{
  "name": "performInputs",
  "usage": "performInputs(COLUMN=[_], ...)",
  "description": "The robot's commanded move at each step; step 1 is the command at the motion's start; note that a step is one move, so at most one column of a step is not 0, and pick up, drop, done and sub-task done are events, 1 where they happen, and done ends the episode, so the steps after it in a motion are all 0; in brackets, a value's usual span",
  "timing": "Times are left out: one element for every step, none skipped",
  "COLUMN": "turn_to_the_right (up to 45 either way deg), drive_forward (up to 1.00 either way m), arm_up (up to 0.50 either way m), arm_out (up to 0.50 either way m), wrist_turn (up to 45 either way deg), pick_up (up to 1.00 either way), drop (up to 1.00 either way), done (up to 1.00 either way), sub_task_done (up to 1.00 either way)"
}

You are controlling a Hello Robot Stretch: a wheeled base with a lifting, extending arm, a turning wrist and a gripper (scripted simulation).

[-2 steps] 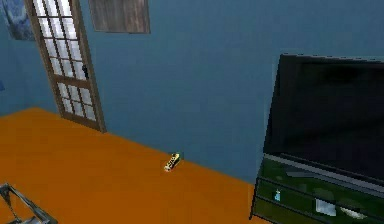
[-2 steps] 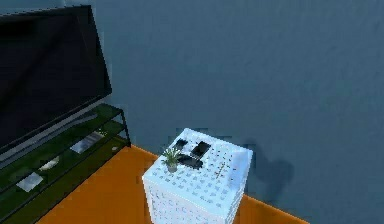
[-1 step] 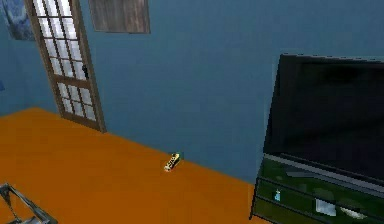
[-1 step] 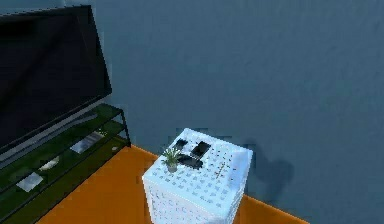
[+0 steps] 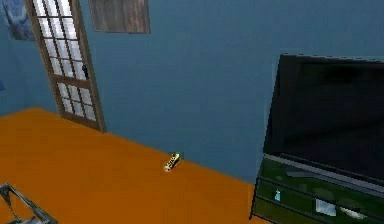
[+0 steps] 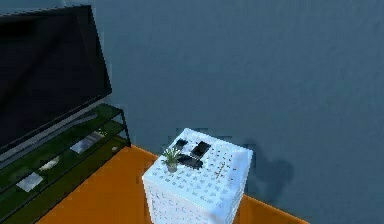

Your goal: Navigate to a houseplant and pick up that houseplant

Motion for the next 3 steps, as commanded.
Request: performInputs(turn_to_the_right=[0.0,0.0,0.0], drive_forward=[0.00,0.00,0.00], arm_up=[0.00,0.00,0.00], arm_out=[0.46,0.00,0.00], wrist_turn=[0.0,45.0,45.0], pick_up=[0.00,0.00,0.00], drop=[0.00,0.00,0.00], done=[0.00,0.00,0.00], sub_task_done=[0.00,0.00,0.00])
